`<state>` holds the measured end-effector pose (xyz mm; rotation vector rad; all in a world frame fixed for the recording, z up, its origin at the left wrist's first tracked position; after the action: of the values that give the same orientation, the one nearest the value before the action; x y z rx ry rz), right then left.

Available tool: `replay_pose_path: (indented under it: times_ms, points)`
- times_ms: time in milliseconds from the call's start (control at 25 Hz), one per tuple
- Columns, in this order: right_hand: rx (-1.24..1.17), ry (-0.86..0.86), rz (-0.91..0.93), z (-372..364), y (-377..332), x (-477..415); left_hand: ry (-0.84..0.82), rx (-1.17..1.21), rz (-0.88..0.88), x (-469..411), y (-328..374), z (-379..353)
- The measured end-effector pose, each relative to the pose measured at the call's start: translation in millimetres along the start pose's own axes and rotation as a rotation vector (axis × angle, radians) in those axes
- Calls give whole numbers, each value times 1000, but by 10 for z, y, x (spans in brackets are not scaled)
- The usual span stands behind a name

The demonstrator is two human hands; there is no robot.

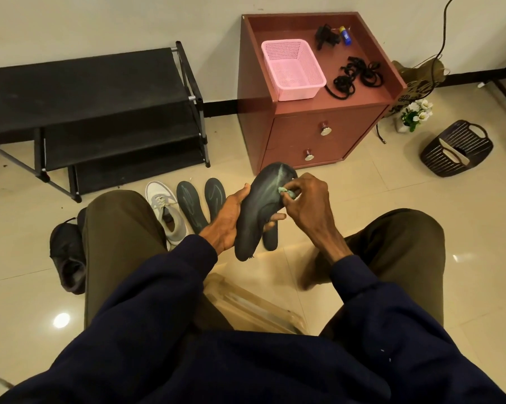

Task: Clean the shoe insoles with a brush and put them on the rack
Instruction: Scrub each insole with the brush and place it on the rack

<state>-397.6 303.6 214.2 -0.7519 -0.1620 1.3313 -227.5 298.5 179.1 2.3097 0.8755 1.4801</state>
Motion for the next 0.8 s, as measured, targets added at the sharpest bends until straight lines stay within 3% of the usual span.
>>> replay_pose_path:
  times_ms: [160,240,360,440,560,640,800]
  points:
    - [-135,-168,115,-133,-296,183,38,-4,-21,5,18,-13]
    - [-57,-123,157,-150,-266,158,35,6,-22,-10,14,-11]
    - [90,17,22,-62,6,-1,5,11,-11,18,15,-31]
    - [54,48,-50,-38,67,-14,-8,-8,-14,38,17,-38]
    - [-133,-90,57,-122,-182,109,31,0,-21,-13,10,0]
    - [-129,-174,170,-176,-292,166,41,-13,-28,-19,-1,1]
    - [12,8,67,-137,-43,-14,14,-8,-10,20,-3,-44]
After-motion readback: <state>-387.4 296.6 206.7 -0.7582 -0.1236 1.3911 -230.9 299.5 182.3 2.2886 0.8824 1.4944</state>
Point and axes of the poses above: each hand's wrist, its own x-axis away from the middle knuckle, its own z-axis out of the back of the hand, y = z × x, the point moved 3 cm from there along -x, towards the middle knuckle, and after that the axes turned 11 degrees about y, right-handed, at the moved point
